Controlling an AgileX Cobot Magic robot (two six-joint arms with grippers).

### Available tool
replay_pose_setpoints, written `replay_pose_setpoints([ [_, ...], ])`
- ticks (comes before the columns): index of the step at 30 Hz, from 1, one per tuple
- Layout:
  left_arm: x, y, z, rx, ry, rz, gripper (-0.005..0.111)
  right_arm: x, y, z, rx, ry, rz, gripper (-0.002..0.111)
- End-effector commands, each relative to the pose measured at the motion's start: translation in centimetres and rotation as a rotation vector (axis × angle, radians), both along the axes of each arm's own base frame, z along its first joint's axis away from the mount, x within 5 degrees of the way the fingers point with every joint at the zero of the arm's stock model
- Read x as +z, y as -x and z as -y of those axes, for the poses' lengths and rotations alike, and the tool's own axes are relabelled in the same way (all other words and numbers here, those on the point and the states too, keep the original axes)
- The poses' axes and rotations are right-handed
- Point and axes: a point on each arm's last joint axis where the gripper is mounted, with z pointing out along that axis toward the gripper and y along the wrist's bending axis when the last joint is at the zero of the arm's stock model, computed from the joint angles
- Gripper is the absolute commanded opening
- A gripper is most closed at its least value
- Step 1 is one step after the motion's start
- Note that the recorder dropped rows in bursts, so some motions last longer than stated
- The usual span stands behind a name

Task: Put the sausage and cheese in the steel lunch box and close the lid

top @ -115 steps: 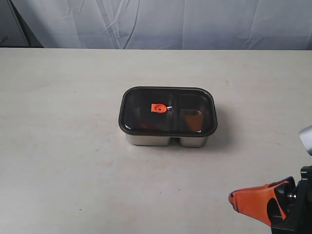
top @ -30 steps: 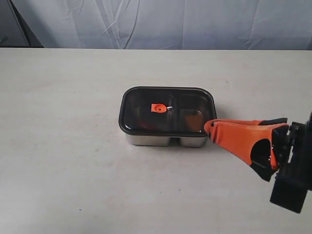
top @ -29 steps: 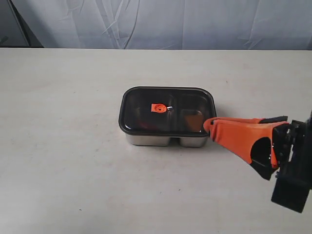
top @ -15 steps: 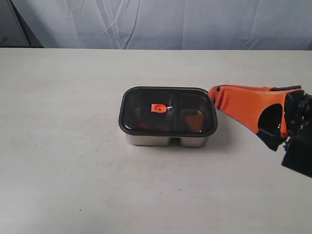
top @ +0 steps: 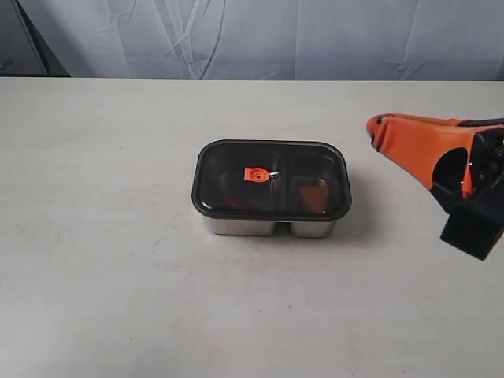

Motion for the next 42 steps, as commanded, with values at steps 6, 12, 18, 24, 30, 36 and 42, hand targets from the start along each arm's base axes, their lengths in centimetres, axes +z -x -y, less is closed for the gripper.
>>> replay_pose_setpoints([
  [6, -0.1, 0.0, 0.0, 0.007, -0.002, 0.004, 0.000, 0.4, 0.3, 0.0, 0.027, 0.047, 0.088, -0.001],
  [12, -0.1, 0.0, 0.0, 0.007, -0.002, 0.004, 0.000, 0.9, 0.8, 0.5, 0.003, 0.064, 0.156, -0.001],
  [18, -0.1, 0.0, 0.0, 0.008, -0.003, 0.004, 0.000, 1.7, 2.6, 1.9, -0.045, 0.077, 0.231, -0.001],
  [24, -0.1, 0.0, 0.0, 0.008, -0.003, 0.004, 0.000, 1.3, 3.9, 4.4, -0.235, 0.040, 0.093, -0.001],
  [30, -0.1, 0.0, 0.0, 0.008, -0.003, 0.004, 0.000, 0.1, 4.6, 5.7, -0.324, 0.054, 0.027, -0.001],
  [36, -0.1, 0.0, 0.0, 0.008, -0.003, 0.004, 0.000, -3.7, 5.3, 6.4, -0.344, 0.090, 0.025, -0.001],
  [42, -0.1, 0.0, 0.0, 0.008, -0.003, 0.004, 0.000, -6.8, 5.6, 6.7, -0.357, 0.063, 0.075, -0.001],
])
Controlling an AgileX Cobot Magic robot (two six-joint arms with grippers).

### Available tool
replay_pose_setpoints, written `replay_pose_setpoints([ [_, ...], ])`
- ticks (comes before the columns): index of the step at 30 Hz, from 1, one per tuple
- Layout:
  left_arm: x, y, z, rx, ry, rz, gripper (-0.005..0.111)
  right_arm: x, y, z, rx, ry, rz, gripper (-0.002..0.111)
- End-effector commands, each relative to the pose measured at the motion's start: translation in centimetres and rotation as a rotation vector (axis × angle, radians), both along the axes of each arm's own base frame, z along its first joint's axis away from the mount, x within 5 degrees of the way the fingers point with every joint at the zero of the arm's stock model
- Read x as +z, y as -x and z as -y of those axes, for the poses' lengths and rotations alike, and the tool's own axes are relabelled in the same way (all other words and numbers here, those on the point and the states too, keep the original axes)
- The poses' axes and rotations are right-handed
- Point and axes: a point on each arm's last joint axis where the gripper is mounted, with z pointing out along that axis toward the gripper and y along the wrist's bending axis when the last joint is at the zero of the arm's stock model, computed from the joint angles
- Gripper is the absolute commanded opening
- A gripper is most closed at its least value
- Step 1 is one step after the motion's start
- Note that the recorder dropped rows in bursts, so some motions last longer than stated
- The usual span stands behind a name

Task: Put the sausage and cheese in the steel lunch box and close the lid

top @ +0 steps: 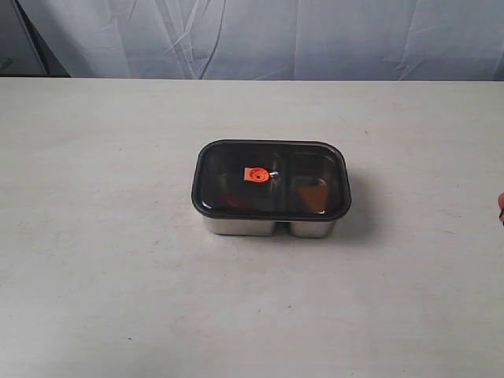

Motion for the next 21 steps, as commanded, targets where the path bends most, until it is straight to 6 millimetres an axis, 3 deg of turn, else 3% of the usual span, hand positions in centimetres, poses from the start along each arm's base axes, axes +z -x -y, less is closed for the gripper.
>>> replay_pose_setpoints([
  [1, -0.1, 0.0, 0.0, 0.008, -0.003, 0.004, 0.000, -2.0, 0.1, 0.1, -0.003, -0.010, 0.045, -0.001],
  [7, -0.1, 0.0, 0.0, 0.008, -0.003, 0.004, 0.000, -4.2, -0.2, -0.1, 0.000, -0.041, 0.059, -0.001],
  [11, -0.1, 0.0, 0.0, 0.008, -0.003, 0.004, 0.000, -4.2, -0.2, 0.1, -0.029, -0.019, 0.084, -0.001],
  [21, -0.1, 0.0, 0.0, 0.008, -0.003, 0.004, 0.000, -4.2, -0.4, 2.5, -0.444, -0.119, 0.081, -0.001],
])
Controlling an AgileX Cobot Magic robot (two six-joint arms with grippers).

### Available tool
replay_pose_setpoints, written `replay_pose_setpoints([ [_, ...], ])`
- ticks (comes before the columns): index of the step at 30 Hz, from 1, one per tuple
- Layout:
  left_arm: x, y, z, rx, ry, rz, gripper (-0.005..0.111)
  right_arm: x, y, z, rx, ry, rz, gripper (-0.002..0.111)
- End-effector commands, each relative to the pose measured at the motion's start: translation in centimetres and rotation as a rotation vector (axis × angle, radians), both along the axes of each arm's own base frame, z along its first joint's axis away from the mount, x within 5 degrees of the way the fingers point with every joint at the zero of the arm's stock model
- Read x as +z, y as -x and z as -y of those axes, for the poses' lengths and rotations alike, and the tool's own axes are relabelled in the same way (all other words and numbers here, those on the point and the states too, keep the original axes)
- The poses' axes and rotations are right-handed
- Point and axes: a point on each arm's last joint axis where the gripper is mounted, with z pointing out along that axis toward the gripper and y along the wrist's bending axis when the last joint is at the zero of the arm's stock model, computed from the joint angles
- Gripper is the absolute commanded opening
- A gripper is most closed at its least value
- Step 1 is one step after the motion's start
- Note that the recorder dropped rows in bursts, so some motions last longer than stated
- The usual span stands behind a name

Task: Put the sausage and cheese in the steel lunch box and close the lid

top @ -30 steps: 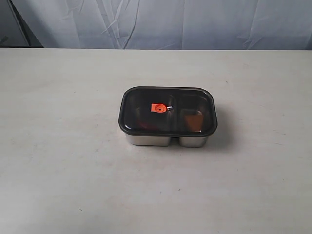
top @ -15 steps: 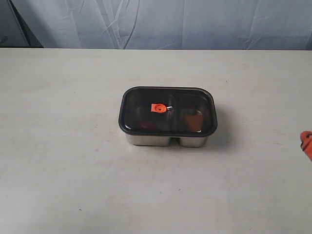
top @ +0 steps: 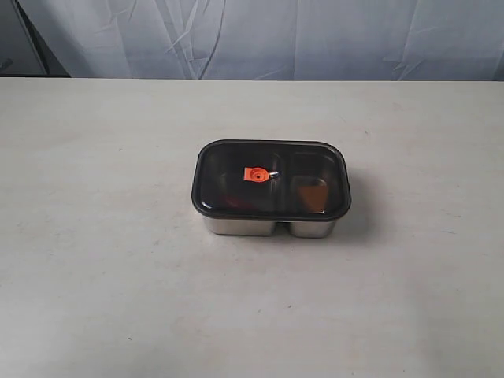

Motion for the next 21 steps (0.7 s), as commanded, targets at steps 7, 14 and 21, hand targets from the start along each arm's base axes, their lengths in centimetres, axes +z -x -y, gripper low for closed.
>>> replay_pose_setpoints([
  [7, -0.1, 0.0, -0.1, 0.008, -0.008, 0.004, 0.000, -1.7, 0.1, 1.2, -0.221, 0.018, -0.172, -0.001],
  [14, -0.1, 0.0, -0.1, 0.011, -0.021, 0.003, 0.000, -1.7, 0.2, 1.2, -0.222, 0.018, -0.175, -0.001],
  [21, -0.1, 0.0, -0.1, 0.011, -0.021, 0.003, 0.000, -1.7, 0.2, 1.2, -0.222, 0.018, -0.175, -0.001],
])
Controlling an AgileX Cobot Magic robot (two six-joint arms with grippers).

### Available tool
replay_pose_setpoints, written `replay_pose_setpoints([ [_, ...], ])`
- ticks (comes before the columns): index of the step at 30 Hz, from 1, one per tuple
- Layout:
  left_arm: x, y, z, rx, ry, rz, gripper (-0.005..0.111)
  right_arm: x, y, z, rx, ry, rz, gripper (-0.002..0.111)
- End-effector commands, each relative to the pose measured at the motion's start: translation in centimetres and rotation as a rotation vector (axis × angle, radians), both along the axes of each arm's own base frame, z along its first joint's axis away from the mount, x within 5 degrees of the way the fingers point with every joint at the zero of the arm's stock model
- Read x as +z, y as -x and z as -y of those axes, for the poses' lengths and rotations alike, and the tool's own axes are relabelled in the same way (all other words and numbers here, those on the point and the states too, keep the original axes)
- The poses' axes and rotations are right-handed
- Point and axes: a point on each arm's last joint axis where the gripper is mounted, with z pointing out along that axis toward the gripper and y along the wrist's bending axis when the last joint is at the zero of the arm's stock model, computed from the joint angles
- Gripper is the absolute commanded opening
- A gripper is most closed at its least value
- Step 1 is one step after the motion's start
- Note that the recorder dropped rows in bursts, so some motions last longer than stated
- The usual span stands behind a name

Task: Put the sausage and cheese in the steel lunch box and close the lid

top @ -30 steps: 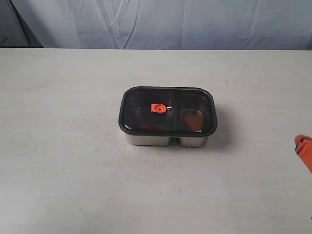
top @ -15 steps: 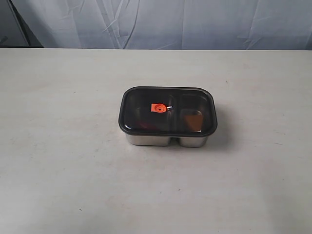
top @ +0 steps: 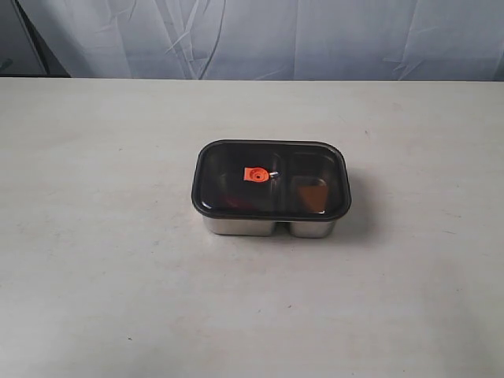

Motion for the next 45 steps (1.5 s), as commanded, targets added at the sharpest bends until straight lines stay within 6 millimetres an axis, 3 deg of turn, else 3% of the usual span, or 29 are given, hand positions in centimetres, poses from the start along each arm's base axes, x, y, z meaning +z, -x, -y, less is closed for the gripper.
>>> replay_pose_setpoints([
  [1, -0.13, 0.02, -0.03, 0.007, 0.001, 0.005, 0.000, -0.07, 0.04, 0.06, -0.007, 0.012, 0.001, -0.001],
  [45, -0.12, -0.03, 0.25, -0.053, -0.003, 0.006, 0.000, -0.01, 0.03, 0.03, -0.006, -0.002, 0.009, -0.001],
])
